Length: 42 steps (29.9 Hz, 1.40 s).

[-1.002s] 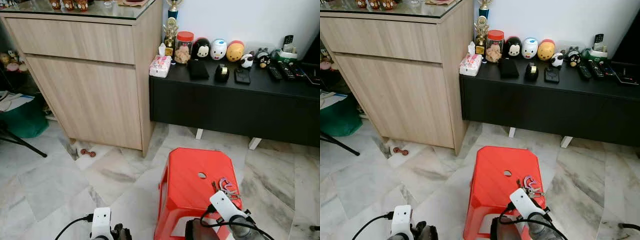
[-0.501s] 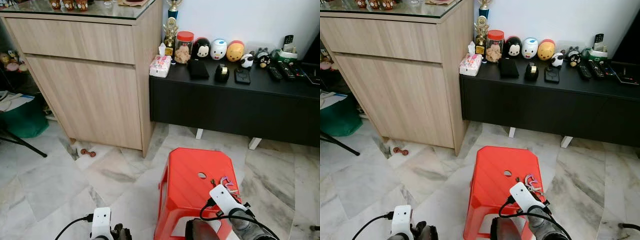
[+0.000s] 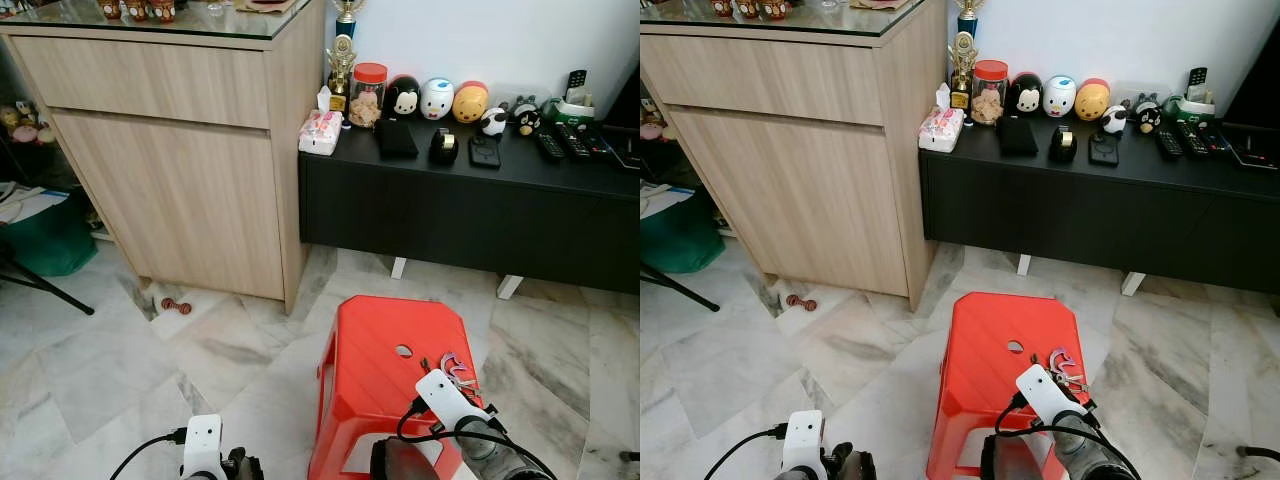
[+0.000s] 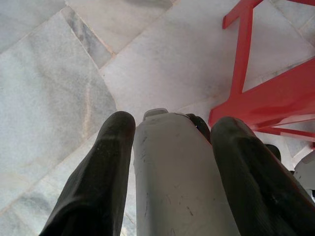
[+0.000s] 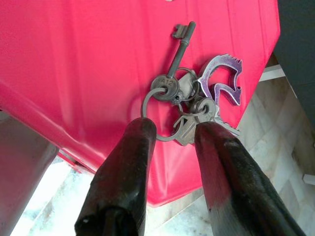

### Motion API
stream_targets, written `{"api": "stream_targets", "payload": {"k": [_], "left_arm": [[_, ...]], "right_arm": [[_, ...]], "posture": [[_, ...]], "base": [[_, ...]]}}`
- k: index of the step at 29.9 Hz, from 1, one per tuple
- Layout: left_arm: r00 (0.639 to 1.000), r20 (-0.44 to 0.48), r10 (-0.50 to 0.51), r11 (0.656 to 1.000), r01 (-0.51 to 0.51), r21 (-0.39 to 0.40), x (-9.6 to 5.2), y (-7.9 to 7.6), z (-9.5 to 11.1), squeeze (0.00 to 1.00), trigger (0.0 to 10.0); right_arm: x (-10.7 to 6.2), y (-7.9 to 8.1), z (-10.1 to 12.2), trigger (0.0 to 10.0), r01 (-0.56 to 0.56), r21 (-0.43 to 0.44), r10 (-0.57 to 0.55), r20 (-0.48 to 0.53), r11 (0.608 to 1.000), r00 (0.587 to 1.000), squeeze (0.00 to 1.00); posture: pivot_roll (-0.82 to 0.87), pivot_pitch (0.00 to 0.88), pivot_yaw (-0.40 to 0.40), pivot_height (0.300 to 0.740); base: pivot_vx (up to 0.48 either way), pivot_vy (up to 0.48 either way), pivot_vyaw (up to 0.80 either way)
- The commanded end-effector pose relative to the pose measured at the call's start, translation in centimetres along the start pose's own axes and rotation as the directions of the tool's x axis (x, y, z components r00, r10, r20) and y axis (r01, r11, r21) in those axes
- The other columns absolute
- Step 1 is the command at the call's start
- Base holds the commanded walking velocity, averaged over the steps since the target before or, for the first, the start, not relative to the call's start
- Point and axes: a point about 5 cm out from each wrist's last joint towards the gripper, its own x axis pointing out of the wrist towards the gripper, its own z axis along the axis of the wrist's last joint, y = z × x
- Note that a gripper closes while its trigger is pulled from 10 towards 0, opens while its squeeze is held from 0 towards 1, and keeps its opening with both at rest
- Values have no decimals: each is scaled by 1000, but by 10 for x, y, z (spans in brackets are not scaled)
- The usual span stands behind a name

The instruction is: Hang keys on a hook

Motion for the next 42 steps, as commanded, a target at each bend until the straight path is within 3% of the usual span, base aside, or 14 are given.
{"api": "stream_targets", "payload": {"k": [1, 42], "left_arm": [[995, -95, -10, 1000, 12, 19, -5, -2, -23, 0, 10000], [996, -93, -6, 1000, 8, 20, -5, -2, -23, 0, 10000]], "right_arm": [[1, -4, 6, 10000, 1, -13, -1, 13, 1000, 1000, 0], [-1, -3, -11, 10000, -14, -34, 12, -67, 999, 998, 0]], "posture": [[45, 41, -45, 605], [56, 47, -44, 605]], "base": [[0, 0, 0], [0, 0, 0]]}}
